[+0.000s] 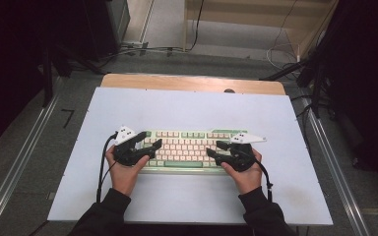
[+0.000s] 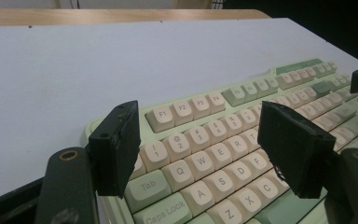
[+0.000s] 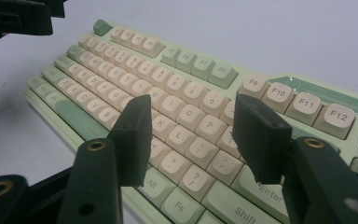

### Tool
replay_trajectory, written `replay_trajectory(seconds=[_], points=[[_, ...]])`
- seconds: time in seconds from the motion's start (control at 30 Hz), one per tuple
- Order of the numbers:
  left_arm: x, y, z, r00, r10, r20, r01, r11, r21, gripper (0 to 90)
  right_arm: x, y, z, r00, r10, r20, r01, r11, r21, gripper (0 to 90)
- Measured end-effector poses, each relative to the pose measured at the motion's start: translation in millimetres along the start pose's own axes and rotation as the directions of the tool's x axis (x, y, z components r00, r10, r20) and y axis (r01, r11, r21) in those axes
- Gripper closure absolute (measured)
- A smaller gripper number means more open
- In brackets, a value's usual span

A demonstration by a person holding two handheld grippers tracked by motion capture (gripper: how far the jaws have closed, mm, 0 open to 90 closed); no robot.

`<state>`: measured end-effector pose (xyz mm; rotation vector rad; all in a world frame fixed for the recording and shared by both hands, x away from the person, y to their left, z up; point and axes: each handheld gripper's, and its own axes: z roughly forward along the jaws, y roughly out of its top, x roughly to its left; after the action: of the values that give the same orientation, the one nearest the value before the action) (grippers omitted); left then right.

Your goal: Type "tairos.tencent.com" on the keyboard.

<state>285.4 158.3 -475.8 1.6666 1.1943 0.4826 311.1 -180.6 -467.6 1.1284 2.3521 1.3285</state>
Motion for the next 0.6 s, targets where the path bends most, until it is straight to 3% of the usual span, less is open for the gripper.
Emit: replay_trajectory(seconds=[0.3, 0.6], points=[[1.4, -2.0, -2.0, 0.9999, -0.010, -0.008, 0.010, 0.9999, 0.006, 30.3, 2.3, -0.7, 3.9, 0.9998, -0.017, -0.010, 0.018, 1.000, 0.012, 60.5], [1.9, -2.7, -4.3, 0.9999, -0.010, -0.010, 0.010, 0.9999, 0.007, 30.6, 5.9, -1.7, 7.2, 0.9988, -0.045, -0.017, 0.046, 0.998, 0.039, 87.5]])
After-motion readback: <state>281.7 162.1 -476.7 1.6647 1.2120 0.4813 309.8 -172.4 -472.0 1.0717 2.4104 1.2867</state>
